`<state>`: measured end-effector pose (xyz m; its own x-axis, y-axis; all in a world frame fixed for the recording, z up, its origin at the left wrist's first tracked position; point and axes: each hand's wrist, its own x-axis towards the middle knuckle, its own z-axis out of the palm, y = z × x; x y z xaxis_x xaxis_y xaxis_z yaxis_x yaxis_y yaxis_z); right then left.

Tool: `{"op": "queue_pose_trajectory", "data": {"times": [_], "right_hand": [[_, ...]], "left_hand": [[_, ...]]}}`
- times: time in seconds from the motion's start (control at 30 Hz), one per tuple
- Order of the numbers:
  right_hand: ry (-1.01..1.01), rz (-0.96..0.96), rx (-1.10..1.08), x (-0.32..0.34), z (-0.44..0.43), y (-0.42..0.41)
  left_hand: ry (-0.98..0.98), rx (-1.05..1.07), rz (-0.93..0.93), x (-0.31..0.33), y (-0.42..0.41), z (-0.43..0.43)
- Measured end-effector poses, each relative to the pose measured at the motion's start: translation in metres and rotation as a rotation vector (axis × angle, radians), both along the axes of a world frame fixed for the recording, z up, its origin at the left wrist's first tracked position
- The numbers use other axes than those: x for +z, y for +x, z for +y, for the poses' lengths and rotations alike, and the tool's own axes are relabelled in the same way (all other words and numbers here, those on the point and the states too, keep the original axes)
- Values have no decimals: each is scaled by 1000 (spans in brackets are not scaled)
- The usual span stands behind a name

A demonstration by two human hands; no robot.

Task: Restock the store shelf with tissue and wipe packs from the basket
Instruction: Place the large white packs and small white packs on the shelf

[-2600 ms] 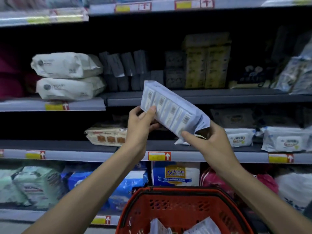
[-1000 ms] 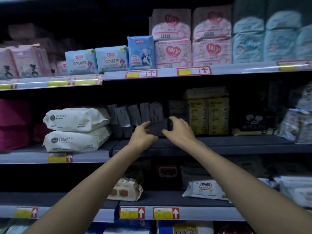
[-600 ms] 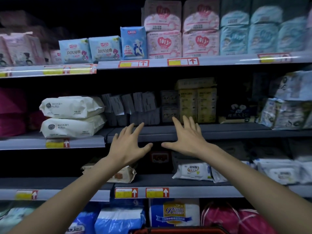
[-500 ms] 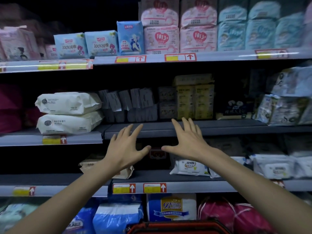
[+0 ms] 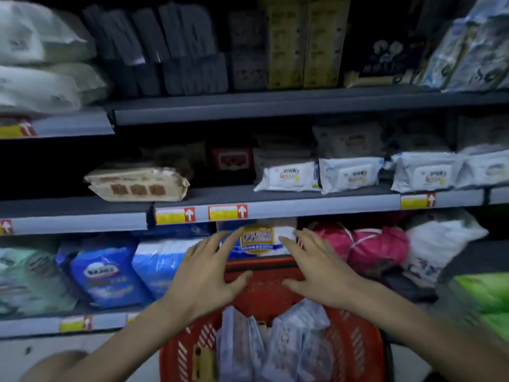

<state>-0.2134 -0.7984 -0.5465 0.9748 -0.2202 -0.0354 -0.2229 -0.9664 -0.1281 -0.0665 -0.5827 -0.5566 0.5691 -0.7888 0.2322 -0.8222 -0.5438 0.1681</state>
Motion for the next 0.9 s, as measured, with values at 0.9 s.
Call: {"op": "queue_pose_trajectory", "data": {"times": [0.9], "right_hand": [[6, 678, 175, -165, 17, -38]], "left_hand": [[549, 373, 810, -245, -12, -2]]}}
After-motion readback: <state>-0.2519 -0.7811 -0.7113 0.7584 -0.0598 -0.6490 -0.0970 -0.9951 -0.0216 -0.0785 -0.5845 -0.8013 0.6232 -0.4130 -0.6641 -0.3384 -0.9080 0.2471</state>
